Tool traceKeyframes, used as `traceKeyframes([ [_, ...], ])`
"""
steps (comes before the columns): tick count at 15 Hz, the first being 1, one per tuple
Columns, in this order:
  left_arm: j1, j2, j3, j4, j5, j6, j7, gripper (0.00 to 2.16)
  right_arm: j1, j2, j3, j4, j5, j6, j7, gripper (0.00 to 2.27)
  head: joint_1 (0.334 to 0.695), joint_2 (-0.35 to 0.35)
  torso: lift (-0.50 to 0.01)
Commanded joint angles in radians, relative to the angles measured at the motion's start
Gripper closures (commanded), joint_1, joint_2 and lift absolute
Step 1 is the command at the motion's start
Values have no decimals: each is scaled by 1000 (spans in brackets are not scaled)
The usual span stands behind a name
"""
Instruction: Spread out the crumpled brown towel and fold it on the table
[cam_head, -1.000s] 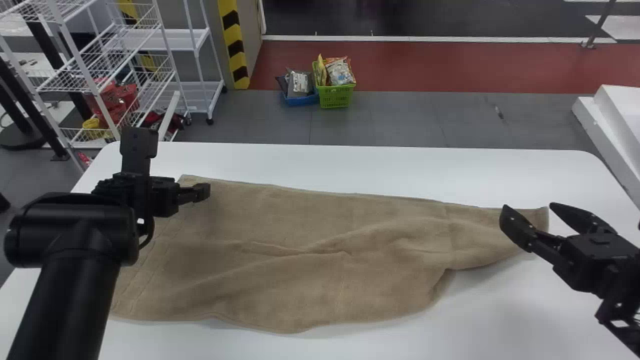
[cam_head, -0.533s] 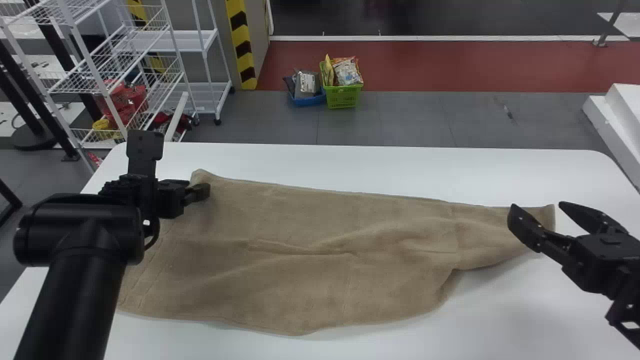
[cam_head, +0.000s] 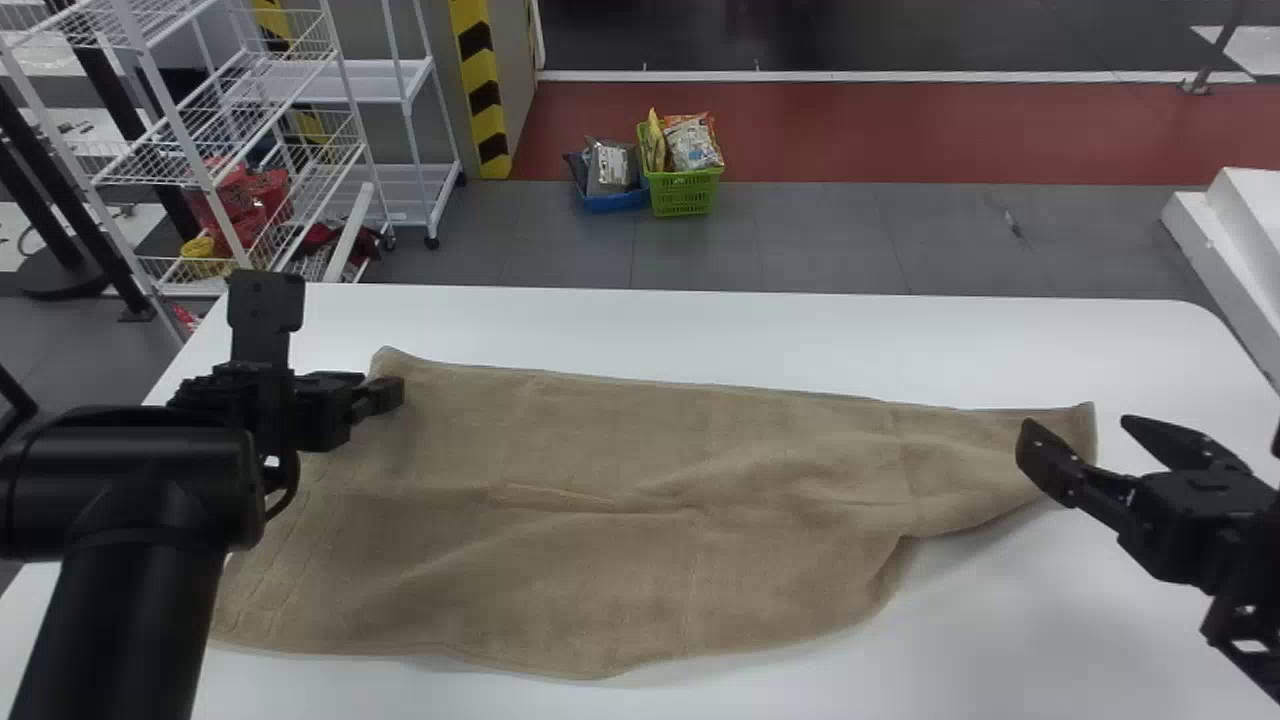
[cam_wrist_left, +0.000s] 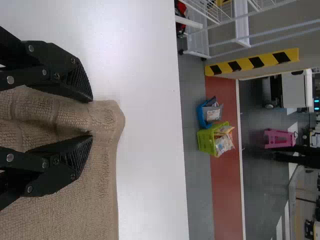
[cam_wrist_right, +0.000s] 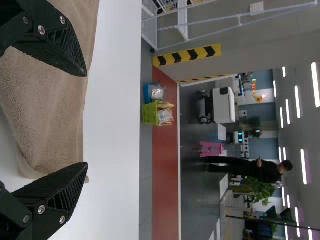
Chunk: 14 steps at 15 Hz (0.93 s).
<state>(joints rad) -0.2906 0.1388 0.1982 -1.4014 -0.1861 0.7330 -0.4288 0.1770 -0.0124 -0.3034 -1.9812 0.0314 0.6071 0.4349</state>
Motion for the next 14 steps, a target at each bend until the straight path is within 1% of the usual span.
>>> traceKeyframes([
  [1,14,-1,10,-45,4,33,-10,707,-82,-9,-25,117,10,0,21,208,695,31,-127],
  [3,24,-1,12,-67,5,49,-11,711,-159,-20,-43,208,13,6,25,208,695,24,-127],
  [4,30,-1,15,-80,10,61,-15,832,-179,-21,-45,231,19,12,25,208,695,19,-127],
  [5,36,-1,20,-91,11,67,-15,903,-188,-21,-40,248,32,12,25,208,695,9,-127],
  [7,44,-1,30,-103,11,76,-21,900,-198,-21,-33,271,47,12,24,208,695,7,-127],
  [8,44,-1,35,-103,11,79,-21,893,-202,-21,-34,275,48,12,24,208,695,8,-127],
  [9,42,-2,37,-103,11,82,-22,755,-205,-23,-36,277,51,9,24,208,695,10,-127],
  [11,42,-5,32,-103,10,82,-19,741,-211,-23,-36,285,67,12,19,208,695,12,-127],
  [12,39,-5,30,-103,10,82,-18,677,-217,-23,-39,298,70,9,18,208,695,10,-127],
  [14,37,-5,24,-102,7,82,-15,643,-225,-24,-42,315,85,3,8,208,695,6,-127],
])
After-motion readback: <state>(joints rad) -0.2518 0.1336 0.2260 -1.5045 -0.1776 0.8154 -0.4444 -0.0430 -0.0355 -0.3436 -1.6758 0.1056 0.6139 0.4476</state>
